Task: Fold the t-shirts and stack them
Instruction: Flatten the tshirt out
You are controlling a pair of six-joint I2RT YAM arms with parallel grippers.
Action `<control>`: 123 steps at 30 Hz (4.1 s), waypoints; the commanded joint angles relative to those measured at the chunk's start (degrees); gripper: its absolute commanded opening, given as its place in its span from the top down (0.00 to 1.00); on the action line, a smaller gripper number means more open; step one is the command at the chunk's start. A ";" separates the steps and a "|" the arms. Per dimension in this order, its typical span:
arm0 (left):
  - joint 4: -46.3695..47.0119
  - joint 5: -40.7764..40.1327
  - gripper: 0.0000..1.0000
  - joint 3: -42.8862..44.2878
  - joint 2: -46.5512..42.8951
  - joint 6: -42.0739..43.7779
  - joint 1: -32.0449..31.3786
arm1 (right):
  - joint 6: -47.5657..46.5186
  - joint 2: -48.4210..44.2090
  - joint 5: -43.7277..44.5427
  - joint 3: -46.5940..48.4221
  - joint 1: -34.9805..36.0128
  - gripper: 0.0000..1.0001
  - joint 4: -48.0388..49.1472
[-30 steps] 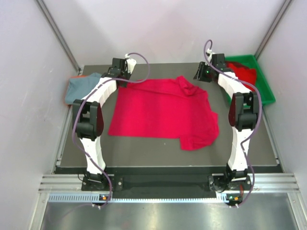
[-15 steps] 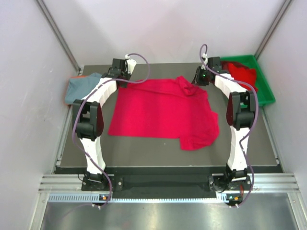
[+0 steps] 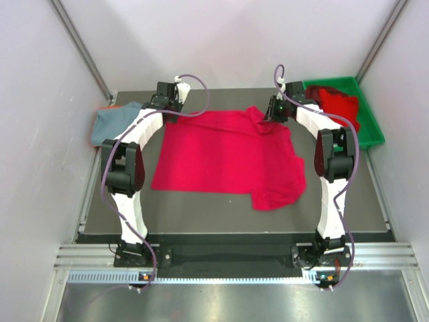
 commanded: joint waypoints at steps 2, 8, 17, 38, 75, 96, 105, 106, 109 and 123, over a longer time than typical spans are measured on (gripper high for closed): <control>2.86 -0.55 1.00 -0.01 -3.22 -0.28 0.48 | -0.79 -1.25 0.55 0.73 0.30 0.71 0.39; 3.21 -0.20 1.00 0.25 -2.70 -0.54 0.48 | -2.11 -3.18 2.13 0.20 0.13 0.72 -0.23; 3.47 0.16 1.00 -0.18 -2.78 -0.90 0.48 | -2.99 -4.59 3.45 0.02 -0.05 0.74 -0.76; 3.91 1.03 1.00 0.26 -2.17 -1.86 0.48 | -4.13 -7.41 4.33 -1.91 -0.40 0.74 -1.11; 3.91 -0.64 1.00 -2.82 -4.80 -2.22 0.65 | -4.13 -0.02 3.10 2.39 2.15 0.90 -0.23; 6.37 -0.28 1.00 -0.89 -3.84 -1.95 1.53 | -9.93 -8.81 7.41 5.73 -0.58 1.00 0.03; 7.51 -0.02 1.00 1.04 -4.19 -2.74 2.06 | -15.89 -12.15 8.90 8.54 -0.58 1.00 0.65; 7.34 0.15 1.00 1.57 -4.28 -2.92 2.06 | -17.21 -13.02 9.16 8.81 -0.67 1.00 0.73; 7.08 0.51 1.00 4.29 -4.89 -3.27 2.06 | -20.64 -14.87 10.39 10.82 -0.58 1.00 0.91; 5.33 2.17 1.00 19.41 -7.09 -2.83 3.12 | -30.76 -23.91 16.72 14.53 -0.84 1.00 0.21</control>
